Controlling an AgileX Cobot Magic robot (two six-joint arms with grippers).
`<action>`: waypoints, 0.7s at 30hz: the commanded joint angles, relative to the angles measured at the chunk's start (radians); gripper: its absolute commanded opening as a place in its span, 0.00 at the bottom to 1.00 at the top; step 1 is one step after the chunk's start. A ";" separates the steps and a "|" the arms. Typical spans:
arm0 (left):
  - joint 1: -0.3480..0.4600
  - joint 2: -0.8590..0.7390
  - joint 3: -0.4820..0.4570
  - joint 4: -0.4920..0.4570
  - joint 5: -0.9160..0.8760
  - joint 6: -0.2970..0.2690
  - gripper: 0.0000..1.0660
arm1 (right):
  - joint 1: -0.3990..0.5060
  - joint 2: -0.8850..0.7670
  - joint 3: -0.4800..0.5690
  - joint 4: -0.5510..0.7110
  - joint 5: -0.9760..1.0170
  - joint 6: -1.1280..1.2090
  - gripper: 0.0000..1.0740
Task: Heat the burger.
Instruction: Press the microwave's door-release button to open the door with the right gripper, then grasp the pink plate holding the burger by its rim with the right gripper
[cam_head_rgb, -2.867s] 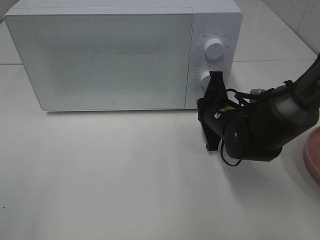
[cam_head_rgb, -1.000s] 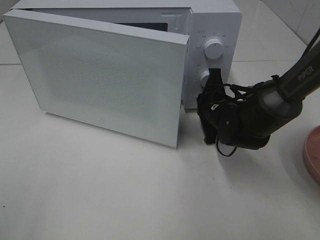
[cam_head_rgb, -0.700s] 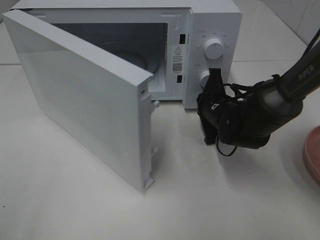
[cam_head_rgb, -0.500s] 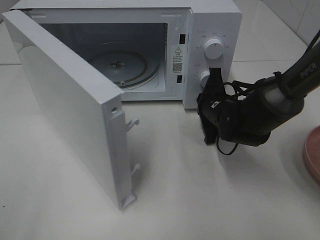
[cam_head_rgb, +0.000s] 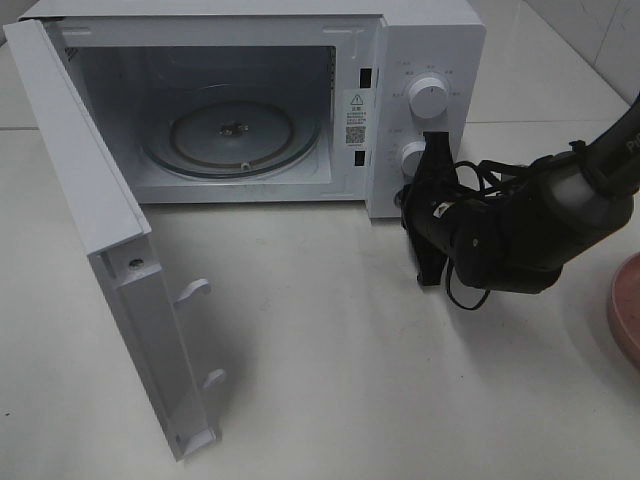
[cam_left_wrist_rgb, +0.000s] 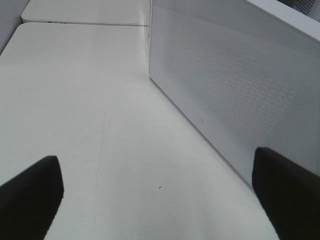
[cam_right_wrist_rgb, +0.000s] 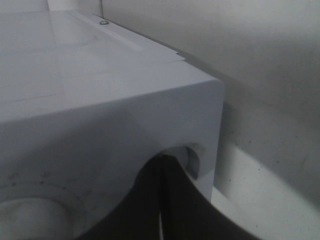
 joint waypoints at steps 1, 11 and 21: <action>0.001 -0.022 0.002 0.001 -0.007 0.000 0.92 | 0.011 -0.039 0.033 -0.032 -0.043 0.004 0.00; 0.001 -0.022 0.002 0.001 -0.007 0.000 0.92 | 0.018 -0.112 0.102 -0.059 0.027 -0.008 0.00; 0.001 -0.022 0.002 0.001 -0.007 0.001 0.92 | 0.018 -0.264 0.194 -0.153 0.171 -0.086 0.00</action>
